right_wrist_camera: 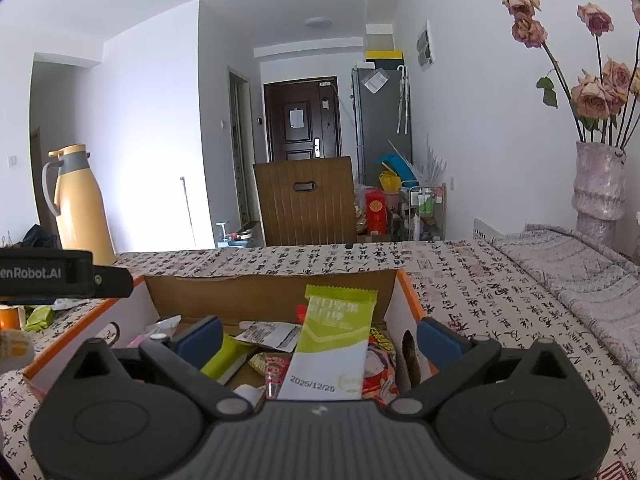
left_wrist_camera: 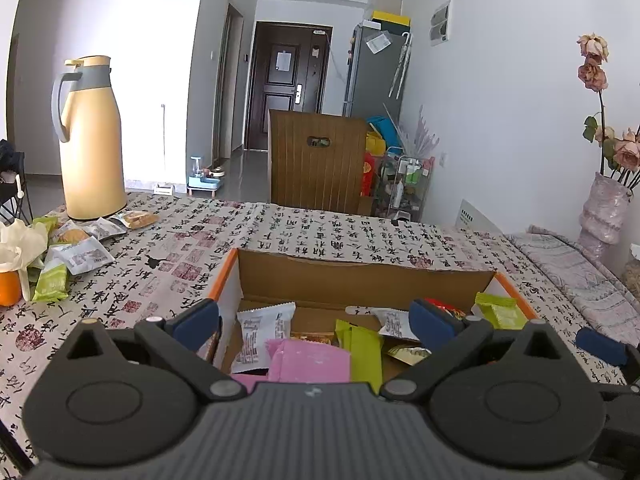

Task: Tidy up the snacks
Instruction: 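Withdraw both grippers from the box back toward the snack pile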

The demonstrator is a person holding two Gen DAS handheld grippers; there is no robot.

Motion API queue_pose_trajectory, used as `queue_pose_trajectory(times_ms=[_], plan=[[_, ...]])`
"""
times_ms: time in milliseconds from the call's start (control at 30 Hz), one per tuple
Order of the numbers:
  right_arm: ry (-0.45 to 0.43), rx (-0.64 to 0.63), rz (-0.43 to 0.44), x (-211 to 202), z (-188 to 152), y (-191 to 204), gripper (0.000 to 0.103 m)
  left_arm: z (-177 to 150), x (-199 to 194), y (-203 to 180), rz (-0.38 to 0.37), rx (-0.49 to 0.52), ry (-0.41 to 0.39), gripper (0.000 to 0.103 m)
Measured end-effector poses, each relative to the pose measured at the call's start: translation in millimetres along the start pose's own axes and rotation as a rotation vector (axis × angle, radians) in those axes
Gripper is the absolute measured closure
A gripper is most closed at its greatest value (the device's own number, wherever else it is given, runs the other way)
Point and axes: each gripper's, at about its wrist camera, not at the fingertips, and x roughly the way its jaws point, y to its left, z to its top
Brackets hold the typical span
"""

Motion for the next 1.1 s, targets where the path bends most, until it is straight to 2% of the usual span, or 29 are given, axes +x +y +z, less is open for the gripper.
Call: queue_pose_trajectory(times_ms=[500, 1100], plan=[[-0.033, -0.012, -0.002, -41, 12, 6, 0.000, 7, -39, -4, -0.014, 0.036, -0.044, 0.000], [0.041, -0.017, 0.018, -98, -31, 24, 0.000, -41, -93, 21, -0.023, 0.086, 0.004, 0.000]])
